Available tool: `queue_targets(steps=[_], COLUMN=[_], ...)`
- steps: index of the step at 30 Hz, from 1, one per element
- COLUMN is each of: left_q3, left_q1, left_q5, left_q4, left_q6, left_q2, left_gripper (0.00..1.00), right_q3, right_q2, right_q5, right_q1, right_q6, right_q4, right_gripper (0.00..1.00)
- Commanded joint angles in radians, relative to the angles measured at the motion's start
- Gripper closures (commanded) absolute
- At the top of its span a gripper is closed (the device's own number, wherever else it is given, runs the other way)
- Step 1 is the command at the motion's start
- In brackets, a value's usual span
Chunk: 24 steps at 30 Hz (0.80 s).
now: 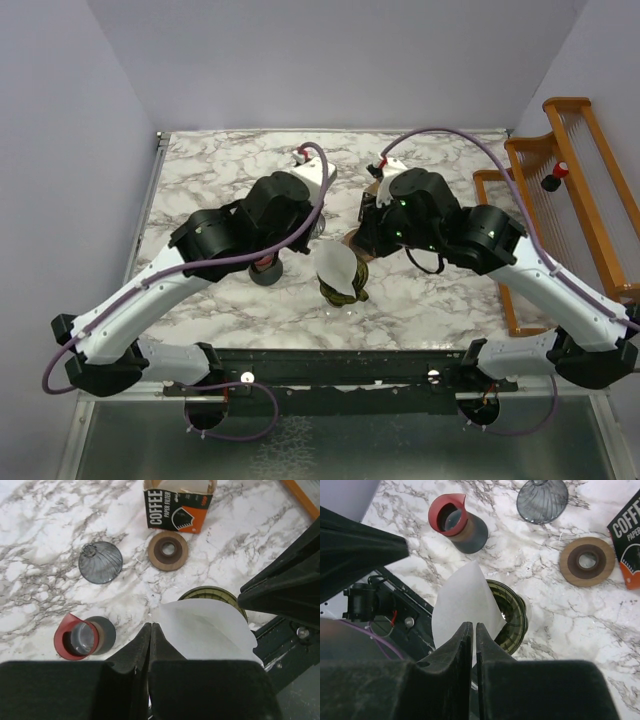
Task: Place the coffee filter in the dripper
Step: Place the coffee filter in the coffee dripper.
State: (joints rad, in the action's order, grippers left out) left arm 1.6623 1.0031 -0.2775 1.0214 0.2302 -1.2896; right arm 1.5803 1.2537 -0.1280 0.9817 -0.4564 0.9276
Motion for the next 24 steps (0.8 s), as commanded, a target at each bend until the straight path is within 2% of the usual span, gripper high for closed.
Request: queue_targets(steps=[1, 6, 9, 15, 19, 24], left_q3=[-0.094, -0.217, -0.278, -0.367, -0.436, -0.509], left_q1=[0.003, 0.003, 0.004, 0.003, 0.003, 0.004], left_q5=[-0.139, -0.192, -0.198, -0.202, -0.221, -0.231], left_q4=[-0.124, -0.182, -0.211, -0.234, -0.272, -0.309], left_q6=[-0.011, -0.028, -0.042, -0.055, -0.055, -0.05], left_q2=[0.104, 0.208, 0.258, 0.315, 0.375, 0.448], left_gripper=[1.0, 0.98, 0.95, 0.94, 0.9, 0.88], right_q3=[0.04, 0.076, 0.101, 0.16, 0.194, 0.236], right_q2=[0.046, 0.112, 0.149, 0.229, 0.279, 0.336], right_q5=[0.073, 0.106, 0.109, 0.098, 0.079, 0.052], right_q1=[0.004, 0.004, 0.004, 0.006, 0.019, 0.033], right_q6=[0.007, 0.009, 0.009, 0.004, 0.0, -0.006], right_q4=[-0.018, 0.02, 0.055, 0.14, 0.194, 0.271], right_gripper=[0.91, 0.94, 0.85, 0.78, 0.72, 0.69])
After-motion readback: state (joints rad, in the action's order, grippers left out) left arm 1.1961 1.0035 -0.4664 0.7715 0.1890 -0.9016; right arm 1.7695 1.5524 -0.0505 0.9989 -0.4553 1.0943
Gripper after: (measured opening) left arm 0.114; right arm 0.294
